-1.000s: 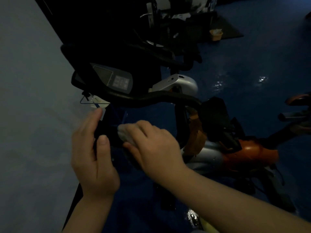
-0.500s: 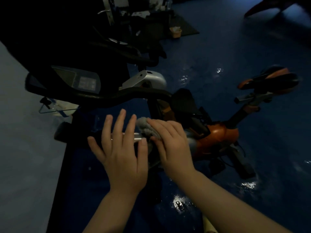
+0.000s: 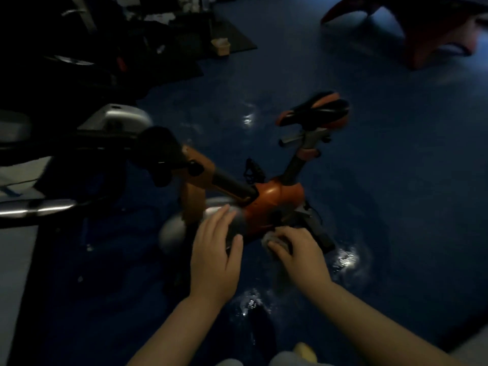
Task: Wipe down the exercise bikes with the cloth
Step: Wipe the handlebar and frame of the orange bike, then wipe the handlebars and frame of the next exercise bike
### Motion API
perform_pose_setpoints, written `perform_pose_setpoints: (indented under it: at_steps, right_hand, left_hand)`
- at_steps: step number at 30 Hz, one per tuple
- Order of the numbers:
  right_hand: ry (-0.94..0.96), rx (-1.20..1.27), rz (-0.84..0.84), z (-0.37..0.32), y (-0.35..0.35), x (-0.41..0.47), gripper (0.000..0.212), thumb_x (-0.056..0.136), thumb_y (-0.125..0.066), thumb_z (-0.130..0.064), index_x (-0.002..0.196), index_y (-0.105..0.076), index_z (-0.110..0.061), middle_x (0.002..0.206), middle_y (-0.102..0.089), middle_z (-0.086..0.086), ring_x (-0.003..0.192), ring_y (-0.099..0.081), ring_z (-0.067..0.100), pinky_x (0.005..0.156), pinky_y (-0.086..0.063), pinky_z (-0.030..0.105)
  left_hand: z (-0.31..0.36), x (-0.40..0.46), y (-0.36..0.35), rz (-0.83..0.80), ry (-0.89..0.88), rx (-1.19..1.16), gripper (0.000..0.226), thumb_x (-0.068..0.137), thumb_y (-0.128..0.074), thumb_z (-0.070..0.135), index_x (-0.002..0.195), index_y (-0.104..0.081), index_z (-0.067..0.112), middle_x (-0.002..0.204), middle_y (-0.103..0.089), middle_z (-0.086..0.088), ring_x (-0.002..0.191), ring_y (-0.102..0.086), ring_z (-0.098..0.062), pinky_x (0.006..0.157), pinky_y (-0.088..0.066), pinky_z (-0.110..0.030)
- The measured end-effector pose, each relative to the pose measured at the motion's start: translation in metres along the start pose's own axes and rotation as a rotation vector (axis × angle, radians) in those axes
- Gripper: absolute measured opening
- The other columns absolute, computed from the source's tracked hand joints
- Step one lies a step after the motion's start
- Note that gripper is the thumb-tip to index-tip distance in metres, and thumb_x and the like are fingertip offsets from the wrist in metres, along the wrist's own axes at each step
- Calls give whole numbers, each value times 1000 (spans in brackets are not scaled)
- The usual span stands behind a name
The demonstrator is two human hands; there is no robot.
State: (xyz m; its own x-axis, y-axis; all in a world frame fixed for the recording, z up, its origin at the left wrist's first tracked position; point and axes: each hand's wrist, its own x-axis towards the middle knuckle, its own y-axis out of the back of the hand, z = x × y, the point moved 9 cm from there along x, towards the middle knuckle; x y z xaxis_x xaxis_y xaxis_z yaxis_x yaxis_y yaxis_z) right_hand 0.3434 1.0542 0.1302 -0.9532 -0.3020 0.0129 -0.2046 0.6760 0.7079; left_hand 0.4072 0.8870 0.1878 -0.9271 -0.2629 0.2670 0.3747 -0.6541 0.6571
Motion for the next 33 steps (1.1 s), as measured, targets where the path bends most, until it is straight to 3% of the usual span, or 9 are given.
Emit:
perform_pose_setpoints:
  at_steps: [4, 8, 14, 24, 28, 33]
  right_hand:
    - [-88, -128, 20, 90, 60, -23, 9, 86, -65, -32, 90, -71, -28, 96, -65, -16, 96, -53, 8, 71, -33, 9]
    - [-177, -270, 81, 162, 118, -39, 20, 91, -58, -37, 102, -73, -29, 117, -62, -17, 108, -50, 6, 78, -38, 16]
    - [-287, -311, 121, 232, 173, -32, 23, 93, -51, -43, 96, -71, -34, 111, -60, -23, 105, -50, 5, 69, -43, 22]
    - [-391, -332, 138, 318, 232, 66, 26, 94, -50, -40, 97, -72, -27, 111, -60, -18, 108, -50, 7, 75, -44, 23]
    - [-411, -353, 105, 347, 261, 111, 30, 92, -48, -46, 85, -69, -27, 94, -61, -16, 95, -51, 7, 68, -44, 24]
    - [-389, -364, 70, 375, 304, 170, 29, 94, -46, -42, 82, -67, -26, 94, -58, -16, 88, -40, 2, 65, -39, 23]
  left_hand:
    - [22, 0, -114, -251, 7, 28, 45, 94, -43, 35, 137, -45, 23, 141, -47, 5, 131, -39, -8, 110, -36, -38]
    - [52, 7, -205, -427, 3, 94, 45, 95, -49, 27, 139, -42, 22, 143, -44, 5, 131, -37, -9, 111, -30, -25]
    - [103, 26, -305, -651, 0, 157, 45, 95, -47, 28, 139, -42, 22, 141, -46, 5, 129, -41, -13, 105, -35, -29]
    - [142, 132, -416, -741, -60, 211, 42, 92, -49, 25, 134, -47, 21, 135, -51, 1, 125, -45, -17, 102, -39, -31]
    - [157, 180, -454, -757, -97, 237, 43, 91, -49, 26, 134, -47, 22, 136, -51, 3, 124, -46, -18, 103, -38, -32]
    - [176, 237, -494, -758, -116, 266, 43, 93, -46, 26, 136, -46, 21, 138, -49, 4, 126, -44, -18, 104, -35, -30]
